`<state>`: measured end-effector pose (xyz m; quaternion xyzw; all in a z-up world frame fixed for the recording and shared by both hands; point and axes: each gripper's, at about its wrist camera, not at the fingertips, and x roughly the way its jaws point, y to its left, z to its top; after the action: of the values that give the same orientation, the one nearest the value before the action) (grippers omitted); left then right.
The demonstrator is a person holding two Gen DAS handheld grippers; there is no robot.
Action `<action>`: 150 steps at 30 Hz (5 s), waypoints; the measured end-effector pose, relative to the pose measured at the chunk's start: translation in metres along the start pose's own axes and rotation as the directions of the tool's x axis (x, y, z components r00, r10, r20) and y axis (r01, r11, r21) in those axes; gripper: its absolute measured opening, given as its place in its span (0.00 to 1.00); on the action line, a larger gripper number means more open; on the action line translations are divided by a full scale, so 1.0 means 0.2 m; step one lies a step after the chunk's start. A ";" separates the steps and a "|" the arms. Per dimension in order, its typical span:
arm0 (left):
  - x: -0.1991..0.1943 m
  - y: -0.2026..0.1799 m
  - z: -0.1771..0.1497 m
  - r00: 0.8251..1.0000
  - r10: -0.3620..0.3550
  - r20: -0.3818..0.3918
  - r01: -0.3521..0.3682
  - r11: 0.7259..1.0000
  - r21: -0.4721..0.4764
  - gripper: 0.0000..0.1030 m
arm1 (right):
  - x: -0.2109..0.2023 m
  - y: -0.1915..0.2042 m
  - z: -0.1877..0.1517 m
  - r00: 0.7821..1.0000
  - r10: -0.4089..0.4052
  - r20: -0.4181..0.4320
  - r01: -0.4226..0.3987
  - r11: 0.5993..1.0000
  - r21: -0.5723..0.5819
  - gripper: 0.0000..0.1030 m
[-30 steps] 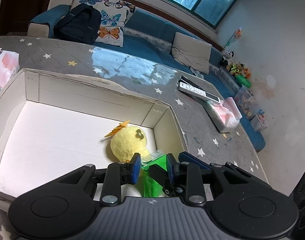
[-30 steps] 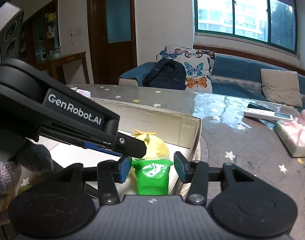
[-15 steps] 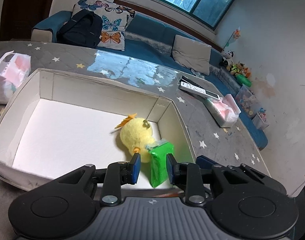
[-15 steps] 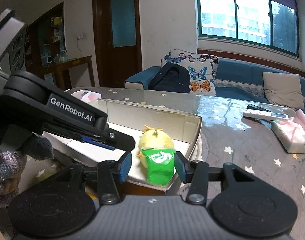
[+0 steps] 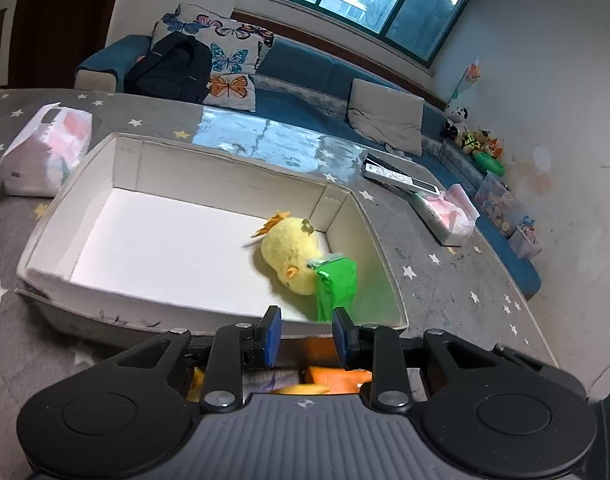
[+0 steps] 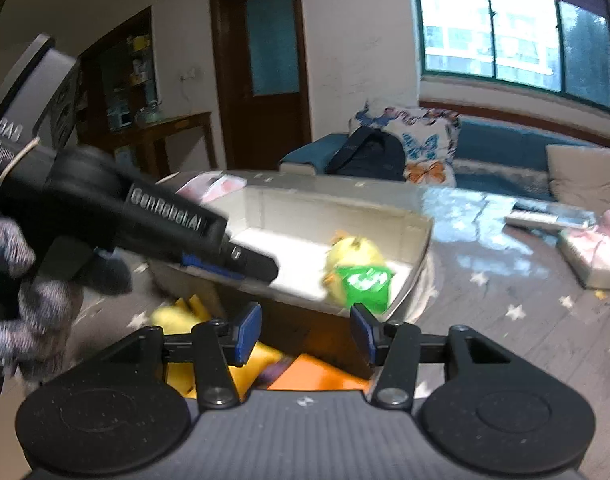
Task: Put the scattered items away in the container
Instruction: 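Lift the green packet into the box beside the chick and release, then lower the right gripper onto the orange rubber duck and close it, then lift the orange duck and carry it over the box, then lower the duck into the box and open the right gripper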
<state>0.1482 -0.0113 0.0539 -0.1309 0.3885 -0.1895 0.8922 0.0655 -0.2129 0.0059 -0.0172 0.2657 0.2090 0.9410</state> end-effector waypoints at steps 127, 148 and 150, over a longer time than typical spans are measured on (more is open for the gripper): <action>0.41 0.39 0.41 0.998 0.005 -0.062 -0.021 0.964 -0.263 0.39 | 0.73 -0.03 0.44 0.974 0.115 -0.195 -0.119 0.993 -0.008 0.36; 0.47 0.49 0.38 0.994 -0.013 -0.109 -0.021 0.952 -0.305 0.38 | 0.85 0.00 0.38 0.967 0.056 -0.249 -0.068 0.997 -0.040 0.32; 0.45 0.48 0.38 0.995 -0.008 -0.103 -0.023 0.955 -0.297 0.38 | 0.84 0.00 0.38 0.969 0.060 -0.241 -0.072 0.997 -0.038 0.32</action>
<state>0.2844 0.0410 0.0097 -0.2523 0.4585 -0.1321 0.8418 0.2334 -0.1380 -0.0135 -0.0552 0.3730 0.2426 0.8938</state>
